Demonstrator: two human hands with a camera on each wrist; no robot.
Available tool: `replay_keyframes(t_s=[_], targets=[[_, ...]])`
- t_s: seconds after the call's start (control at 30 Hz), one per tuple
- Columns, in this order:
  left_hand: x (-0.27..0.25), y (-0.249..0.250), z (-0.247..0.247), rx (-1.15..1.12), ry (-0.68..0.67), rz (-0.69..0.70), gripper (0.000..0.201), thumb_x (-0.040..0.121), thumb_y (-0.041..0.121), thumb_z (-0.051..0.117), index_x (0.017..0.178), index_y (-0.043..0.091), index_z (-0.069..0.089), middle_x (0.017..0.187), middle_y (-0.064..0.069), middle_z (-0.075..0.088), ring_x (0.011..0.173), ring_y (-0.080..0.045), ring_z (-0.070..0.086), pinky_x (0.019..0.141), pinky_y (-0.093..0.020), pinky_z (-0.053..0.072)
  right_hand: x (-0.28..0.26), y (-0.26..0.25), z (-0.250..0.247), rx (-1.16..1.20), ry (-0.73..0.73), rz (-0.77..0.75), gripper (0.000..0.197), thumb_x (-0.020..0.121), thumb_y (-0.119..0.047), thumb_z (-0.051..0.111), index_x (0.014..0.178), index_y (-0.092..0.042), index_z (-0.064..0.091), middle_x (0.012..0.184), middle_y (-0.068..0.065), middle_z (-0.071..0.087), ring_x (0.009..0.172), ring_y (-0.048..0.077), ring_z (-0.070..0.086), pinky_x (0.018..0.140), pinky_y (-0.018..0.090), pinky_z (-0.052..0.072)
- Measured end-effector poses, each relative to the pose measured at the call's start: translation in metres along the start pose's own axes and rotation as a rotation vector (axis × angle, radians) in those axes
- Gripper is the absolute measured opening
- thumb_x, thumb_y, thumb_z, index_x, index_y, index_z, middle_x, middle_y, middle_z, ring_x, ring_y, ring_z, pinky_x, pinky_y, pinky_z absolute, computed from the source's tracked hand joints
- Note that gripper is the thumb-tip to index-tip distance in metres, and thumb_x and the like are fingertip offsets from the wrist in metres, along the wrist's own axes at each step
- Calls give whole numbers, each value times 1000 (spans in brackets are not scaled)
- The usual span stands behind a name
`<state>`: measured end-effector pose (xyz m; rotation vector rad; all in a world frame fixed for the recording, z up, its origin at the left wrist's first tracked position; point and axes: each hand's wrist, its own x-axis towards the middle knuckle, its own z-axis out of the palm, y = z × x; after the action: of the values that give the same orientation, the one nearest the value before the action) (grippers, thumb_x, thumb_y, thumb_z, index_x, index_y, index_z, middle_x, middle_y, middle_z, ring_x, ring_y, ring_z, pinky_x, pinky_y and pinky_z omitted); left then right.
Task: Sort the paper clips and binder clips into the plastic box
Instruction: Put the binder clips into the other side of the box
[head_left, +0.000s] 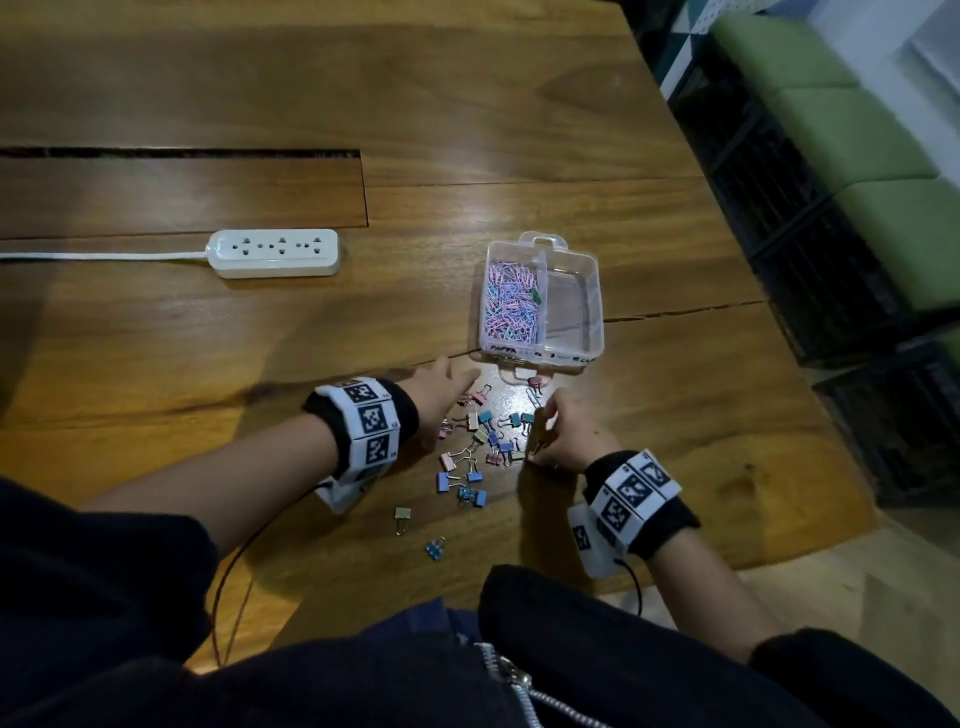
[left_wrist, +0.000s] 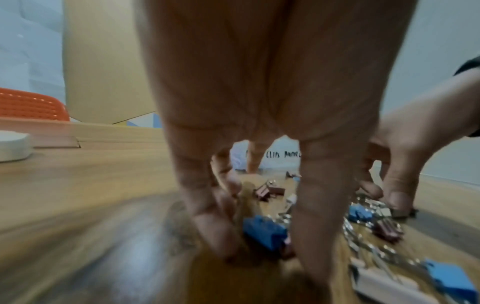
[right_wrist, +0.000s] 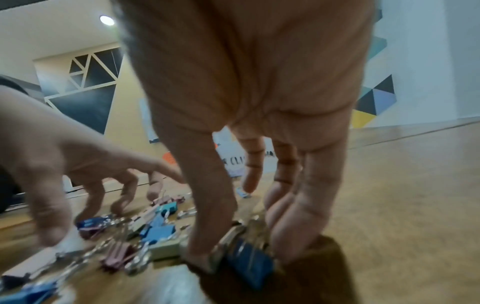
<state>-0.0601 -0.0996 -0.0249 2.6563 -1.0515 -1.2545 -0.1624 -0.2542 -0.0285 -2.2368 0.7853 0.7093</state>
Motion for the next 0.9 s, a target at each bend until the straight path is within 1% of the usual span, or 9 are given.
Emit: replay_keyframes(t_s=[0.1, 0.17, 0.23, 0.3, 0.37, 0.5, 0.7, 0.8, 0.9], targets=[[5, 4, 2, -86, 113, 37, 94, 76, -9, 62, 147, 22, 10, 138, -15, 29, 113, -26, 49, 86, -28, 49, 0, 2, 9, 83, 37, -37, 43, 70, -5, 72, 98, -17, 40, 109, 10, 54, 102, 26, 54, 90, 42, 50], [7, 6, 1, -71, 128, 50, 86, 77, -9, 61, 145, 21, 18, 138, -15, 31, 114, -27, 49, 89, -29, 48, -1, 8, 14, 138, 39, -67, 40, 70, -7, 73, 92, -18, 41, 104, 9, 57, 95, 23, 57, 83, 38, 53], [7, 8, -3, -7, 94, 43, 85, 73, -4, 67, 143, 22, 25, 136, -12, 33, 118, -27, 46, 93, -32, 47, -1, 12, 12, 233, 60, -103, 33, 72, -11, 72, 87, -19, 43, 94, 2, 57, 84, 16, 56, 66, 25, 50], [6, 10, -9, 51, 56, 36, 84, 69, 5, 74, 139, 20, 31, 134, -11, 36, 120, -27, 43, 93, -34, 46, 2, 13, 4, 302, 168, -138, 18, 79, -15, 65, 85, -18, 48, 84, -4, 54, 79, 14, 54, 60, 17, 43], [5, 9, -14, 53, 57, 24, 77, 69, 11, 76, 135, 17, 36, 132, -11, 39, 120, -27, 42, 92, -33, 44, 7, 10, -2, 295, 307, -159, 5, 86, -16, 57, 91, -17, 56, 89, -1, 56, 83, 16, 54, 66, 21, 47], [7, 8, -17, -33, 136, 38, 56, 80, 11, 65, 131, 15, 41, 132, -9, 41, 116, -23, 47, 91, -27, 44, 16, -1, 0, 147, 294, -225, 21, 89, -13, 51, 105, -17, 62, 115, 4, 56, 97, 20, 55, 83, 28, 48], [8, 3, -15, -124, 180, 20, 43, 87, -2, 50, 128, 12, 46, 131, -9, 49, 116, -22, 51, 97, -33, 47, 22, 1, 4, -18, 327, -233, 17, 86, -13, 56, 102, -10, 61, 108, 8, 53, 88, 14, 44, 80, 25, 39], [3, -3, -13, -141, 178, -5, 40, 87, 0, 51, 125, 12, 48, 128, -9, 52, 115, -23, 51, 96, -33, 47, 23, 5, 4, -71, 342, -273, 11, 86, -13, 54, 94, -8, 61, 104, 9, 56, 86, 15, 45, 86, 29, 45], [-5, -9, -2, -168, 165, -2, 39, 86, 7, 57, 124, 14, 49, 125, -9, 51, 112, -22, 52, 90, -28, 46, 18, 8, 3, -159, 326, -347, 13, 88, -11, 51, 98, -7, 58, 104, 10, 58, 90, 18, 52, 88, 31, 47]])
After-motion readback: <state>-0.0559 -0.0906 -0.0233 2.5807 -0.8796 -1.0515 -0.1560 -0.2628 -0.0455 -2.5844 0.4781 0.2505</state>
